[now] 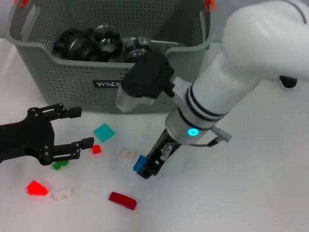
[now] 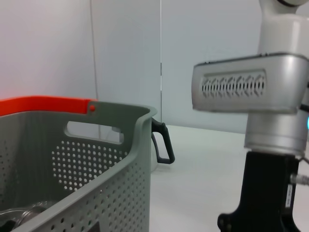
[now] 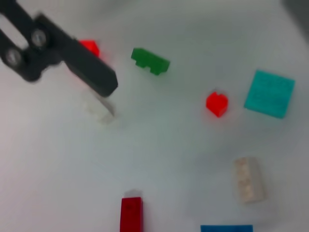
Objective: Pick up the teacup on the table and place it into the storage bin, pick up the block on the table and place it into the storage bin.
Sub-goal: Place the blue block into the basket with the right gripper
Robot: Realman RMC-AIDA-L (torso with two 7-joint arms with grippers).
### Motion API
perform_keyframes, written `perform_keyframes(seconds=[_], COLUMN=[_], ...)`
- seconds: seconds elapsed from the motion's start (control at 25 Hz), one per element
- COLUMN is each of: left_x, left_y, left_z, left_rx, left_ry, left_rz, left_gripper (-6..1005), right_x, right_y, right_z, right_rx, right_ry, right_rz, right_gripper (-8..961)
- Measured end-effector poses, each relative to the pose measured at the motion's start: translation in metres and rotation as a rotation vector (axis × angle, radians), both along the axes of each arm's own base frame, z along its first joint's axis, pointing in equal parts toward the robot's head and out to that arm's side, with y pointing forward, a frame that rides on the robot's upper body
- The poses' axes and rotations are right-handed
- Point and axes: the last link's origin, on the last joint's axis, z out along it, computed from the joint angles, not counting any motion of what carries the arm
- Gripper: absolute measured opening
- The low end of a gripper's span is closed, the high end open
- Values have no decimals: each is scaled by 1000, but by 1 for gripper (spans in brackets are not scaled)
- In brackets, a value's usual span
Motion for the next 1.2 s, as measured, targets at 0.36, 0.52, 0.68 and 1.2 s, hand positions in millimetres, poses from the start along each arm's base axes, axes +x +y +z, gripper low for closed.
perform_keyframes(seconds=[0.36, 0.52, 0.68, 1.2], left_x=[-5, -6, -6, -4], left_y=[-2, -3, -4, -1], left_z=[6, 7, 7, 8], left_rx=[31, 40, 40, 36], left_ry=[-13, -16, -18, -22], left_rz=[26, 34, 34, 29], left_gripper=[785, 785, 785, 785], right_x=[-36, -65, -98, -87], right_y=[12, 20, 34, 110], right_z=[65, 107, 146, 130], right_rx=[43, 89, 189, 434], right_ry=[97, 201, 312, 284], right_rz=[-14, 11, 98, 166], right_gripper=[428, 429, 429, 427])
